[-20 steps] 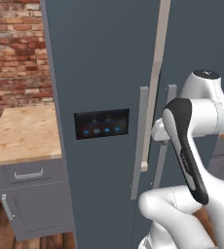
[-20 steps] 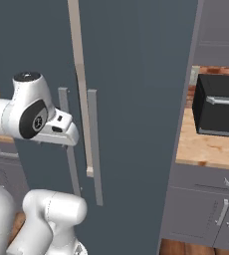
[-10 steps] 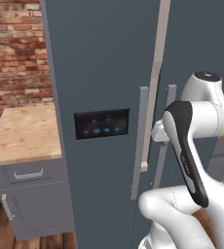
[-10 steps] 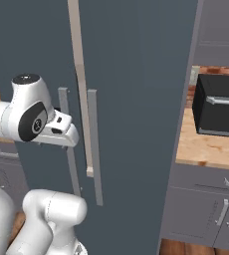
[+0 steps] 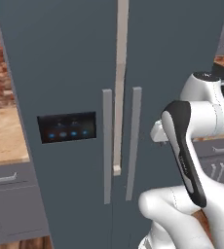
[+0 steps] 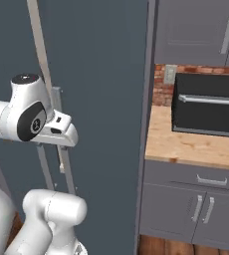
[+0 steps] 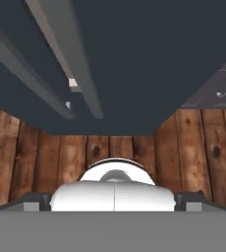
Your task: Open the freezer door, pick up the ice cube tray from the freezer, and place it on the dining counter.
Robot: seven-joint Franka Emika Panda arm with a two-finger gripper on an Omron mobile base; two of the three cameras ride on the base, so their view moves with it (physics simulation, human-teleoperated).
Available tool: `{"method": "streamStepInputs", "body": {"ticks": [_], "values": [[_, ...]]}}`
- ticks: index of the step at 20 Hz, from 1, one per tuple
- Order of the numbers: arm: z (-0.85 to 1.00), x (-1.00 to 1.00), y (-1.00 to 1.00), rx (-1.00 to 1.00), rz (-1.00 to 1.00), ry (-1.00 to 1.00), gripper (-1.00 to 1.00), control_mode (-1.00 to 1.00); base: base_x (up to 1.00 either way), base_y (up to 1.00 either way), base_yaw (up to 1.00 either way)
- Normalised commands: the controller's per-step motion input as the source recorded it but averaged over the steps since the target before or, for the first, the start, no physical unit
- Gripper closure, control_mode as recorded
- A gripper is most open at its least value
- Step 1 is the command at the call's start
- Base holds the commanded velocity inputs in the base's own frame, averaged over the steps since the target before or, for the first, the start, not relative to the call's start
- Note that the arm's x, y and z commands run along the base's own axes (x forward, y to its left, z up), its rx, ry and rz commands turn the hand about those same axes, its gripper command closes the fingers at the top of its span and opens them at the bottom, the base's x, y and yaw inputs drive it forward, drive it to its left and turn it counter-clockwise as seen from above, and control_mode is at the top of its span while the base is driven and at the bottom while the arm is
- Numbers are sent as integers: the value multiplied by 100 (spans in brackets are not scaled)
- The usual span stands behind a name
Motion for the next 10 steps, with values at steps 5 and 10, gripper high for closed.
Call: {"method": "streamStepInputs", "body": {"ticks": [5,10], "values": [[0,0,0,0,0,0,-100,100,16,-63,0],[0,0,0,0,0,0,-100,100,42,-23,0]]}}
